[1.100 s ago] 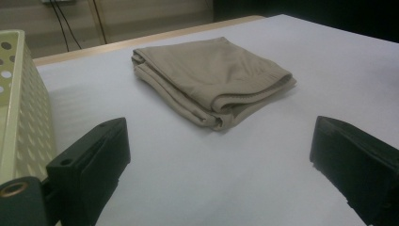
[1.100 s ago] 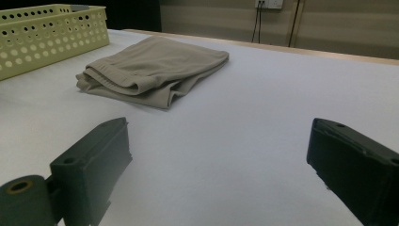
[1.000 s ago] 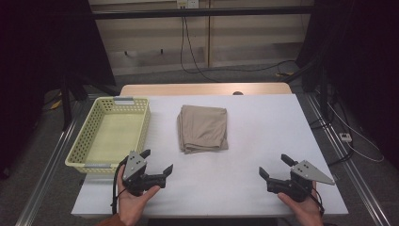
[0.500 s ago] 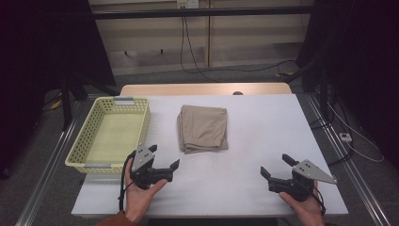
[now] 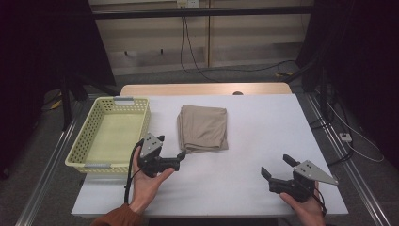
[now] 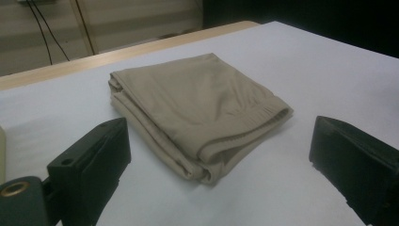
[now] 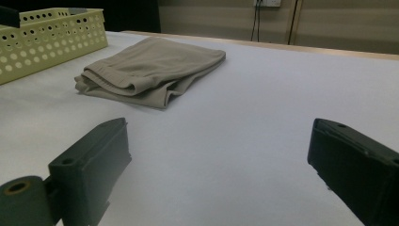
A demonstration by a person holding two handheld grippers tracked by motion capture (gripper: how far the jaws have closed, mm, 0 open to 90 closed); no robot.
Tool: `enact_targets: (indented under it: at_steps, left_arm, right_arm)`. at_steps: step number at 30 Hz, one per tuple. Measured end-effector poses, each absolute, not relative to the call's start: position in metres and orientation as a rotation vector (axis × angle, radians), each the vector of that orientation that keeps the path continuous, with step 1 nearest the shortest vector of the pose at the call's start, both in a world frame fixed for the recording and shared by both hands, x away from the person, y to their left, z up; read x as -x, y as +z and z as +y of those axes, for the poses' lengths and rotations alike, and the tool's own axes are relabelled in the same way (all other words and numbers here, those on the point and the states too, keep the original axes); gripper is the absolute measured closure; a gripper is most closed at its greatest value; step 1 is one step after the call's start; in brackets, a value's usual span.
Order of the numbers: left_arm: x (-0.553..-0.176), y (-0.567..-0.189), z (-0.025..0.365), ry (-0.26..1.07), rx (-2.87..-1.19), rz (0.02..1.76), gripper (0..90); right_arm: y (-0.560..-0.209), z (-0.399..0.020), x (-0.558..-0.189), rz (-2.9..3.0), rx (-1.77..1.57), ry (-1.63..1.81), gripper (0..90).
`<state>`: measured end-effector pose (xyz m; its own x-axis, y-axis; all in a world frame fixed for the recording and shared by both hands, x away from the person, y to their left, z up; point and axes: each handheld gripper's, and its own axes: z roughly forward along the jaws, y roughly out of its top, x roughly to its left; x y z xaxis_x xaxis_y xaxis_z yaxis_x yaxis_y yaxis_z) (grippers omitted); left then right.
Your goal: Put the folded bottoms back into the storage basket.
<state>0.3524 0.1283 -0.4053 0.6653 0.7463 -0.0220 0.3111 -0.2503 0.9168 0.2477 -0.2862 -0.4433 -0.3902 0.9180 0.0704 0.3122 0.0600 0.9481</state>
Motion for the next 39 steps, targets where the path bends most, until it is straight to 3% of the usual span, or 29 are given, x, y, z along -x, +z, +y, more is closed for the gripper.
enact_targets:
  at_steps: [39]
  left_arm:
    - [-0.428,-0.380,0.097,0.424,-1.872,0.923,5.3]
  right_arm:
    - [-0.445,-0.282,-0.252,1.800,-1.252,1.356,4.3]
